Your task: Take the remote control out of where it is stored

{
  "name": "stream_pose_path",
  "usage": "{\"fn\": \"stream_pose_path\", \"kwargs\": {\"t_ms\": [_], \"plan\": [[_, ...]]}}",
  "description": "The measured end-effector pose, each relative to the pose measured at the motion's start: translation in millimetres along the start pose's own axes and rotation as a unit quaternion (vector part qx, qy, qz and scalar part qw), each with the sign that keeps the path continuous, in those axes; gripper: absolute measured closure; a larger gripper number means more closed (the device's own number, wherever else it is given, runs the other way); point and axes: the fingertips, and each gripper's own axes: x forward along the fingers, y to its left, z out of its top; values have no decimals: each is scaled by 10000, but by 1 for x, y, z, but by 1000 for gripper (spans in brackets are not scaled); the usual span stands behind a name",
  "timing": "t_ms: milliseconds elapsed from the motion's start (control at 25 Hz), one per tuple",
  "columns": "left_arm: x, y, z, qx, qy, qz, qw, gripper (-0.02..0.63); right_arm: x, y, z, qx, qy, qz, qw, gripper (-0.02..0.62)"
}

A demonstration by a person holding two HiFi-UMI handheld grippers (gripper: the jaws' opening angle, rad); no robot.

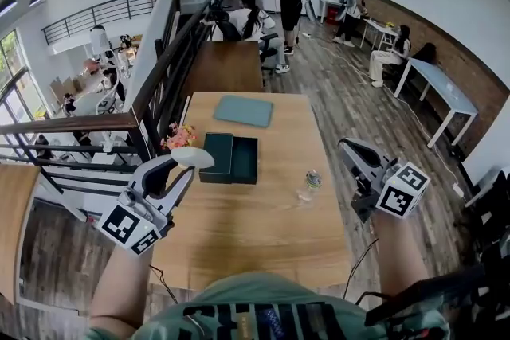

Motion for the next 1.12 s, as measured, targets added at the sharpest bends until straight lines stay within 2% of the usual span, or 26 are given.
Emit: {"fn": "stream_pose_path", "kwargs": {"t_ms": [160,400,600,840,960,1120], "plan": [[-5,54,-23,108,141,-90,9998,483,32,-11,-12,108,64,-393,9991,595],[71,100,-82,26,378,-177,9991,483,67,-85,-47,283,389,-511,9975,595],[160,113,-128,7,737,-173,9971,483,75,-168,-78,488,519,-449,9964,595],[269,109,-198,-233,1334,-7,9908,483,71,-268,-122,881,450,-299,9946,595],[315,108,-230,-250,1567,56,9873,483,70,-307,-150,1063,482,-288,9927,595],[373,110,-274,-105,1795,-50,9837,483,70,-345,-181,1074,620,-327,9917,595]]}}
